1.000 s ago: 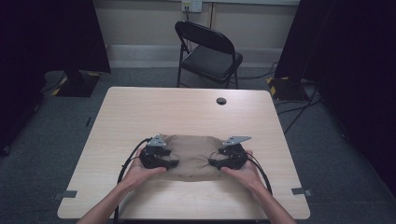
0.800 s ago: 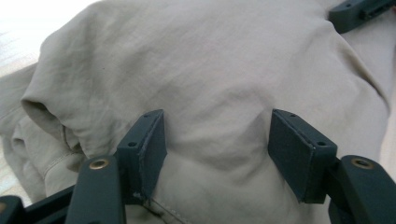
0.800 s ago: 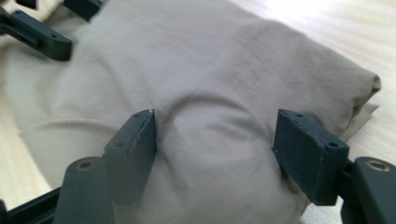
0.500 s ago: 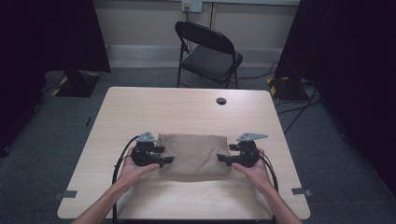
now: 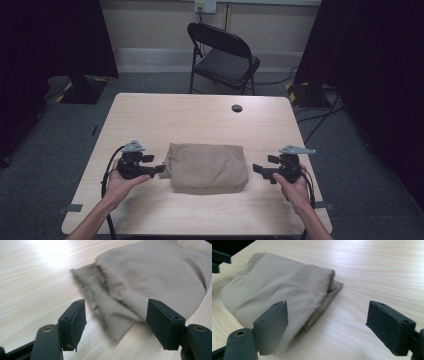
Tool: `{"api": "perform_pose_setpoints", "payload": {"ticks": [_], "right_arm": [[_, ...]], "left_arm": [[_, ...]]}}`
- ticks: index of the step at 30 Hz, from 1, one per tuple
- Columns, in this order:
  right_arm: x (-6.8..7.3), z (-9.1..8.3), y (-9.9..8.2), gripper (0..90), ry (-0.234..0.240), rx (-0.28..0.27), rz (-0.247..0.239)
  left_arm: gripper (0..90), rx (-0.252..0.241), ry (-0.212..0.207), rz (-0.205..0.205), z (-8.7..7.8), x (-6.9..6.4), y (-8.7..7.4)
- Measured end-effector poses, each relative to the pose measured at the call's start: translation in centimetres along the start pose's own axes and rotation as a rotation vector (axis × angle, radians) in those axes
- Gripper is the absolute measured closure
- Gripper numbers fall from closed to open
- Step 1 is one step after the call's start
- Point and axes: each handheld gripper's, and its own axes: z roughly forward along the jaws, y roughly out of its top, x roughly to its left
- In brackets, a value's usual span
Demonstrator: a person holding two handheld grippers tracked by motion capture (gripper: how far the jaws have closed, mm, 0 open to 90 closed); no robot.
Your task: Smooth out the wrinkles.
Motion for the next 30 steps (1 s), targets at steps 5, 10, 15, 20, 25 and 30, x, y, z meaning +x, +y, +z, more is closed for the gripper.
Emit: {"api": "perform_pose_setpoints", "payload": {"ticks": [5, 10, 15, 20, 25, 30], "right_arm": [[-0.4, -2.2, -1.2, 16.7, -0.023, -0.012, 0.008], [-1.7, -3.8, -2.6, 17.1, -0.087, 0.01, 0.041], [-3.3, -4.4, -3.9, 18.8, -0.159, 0.06, 0.074], [-4.9, -4.2, -4.5, 19.0, -0.274, 0.099, 0.09], [-5.2, -3.6, -4.7, 17.9, -0.326, 0.149, 0.081], [-5.5, -2.5, -5.2, 13.2, -0.309, 0.206, 0.071]], "left_arm": [[32.3, -0.002, 0.05, -0.014, -1.6, 0.6, -0.9], [32.6, 0.067, 0.116, -0.025, -2.3, 1.9, -2.7], [32.1, 0.13, 0.176, -0.059, -2.1, 3.2, -3.7], [30.0, 0.18, 0.23, -0.076, -1.5, 4.0, -4.3], [28.4, 0.168, 0.276, -0.028, -1.2, 4.1, -4.8], [25.6, 0.134, 0.297, -0.021, -1.0, 4.0, -5.2]]}}
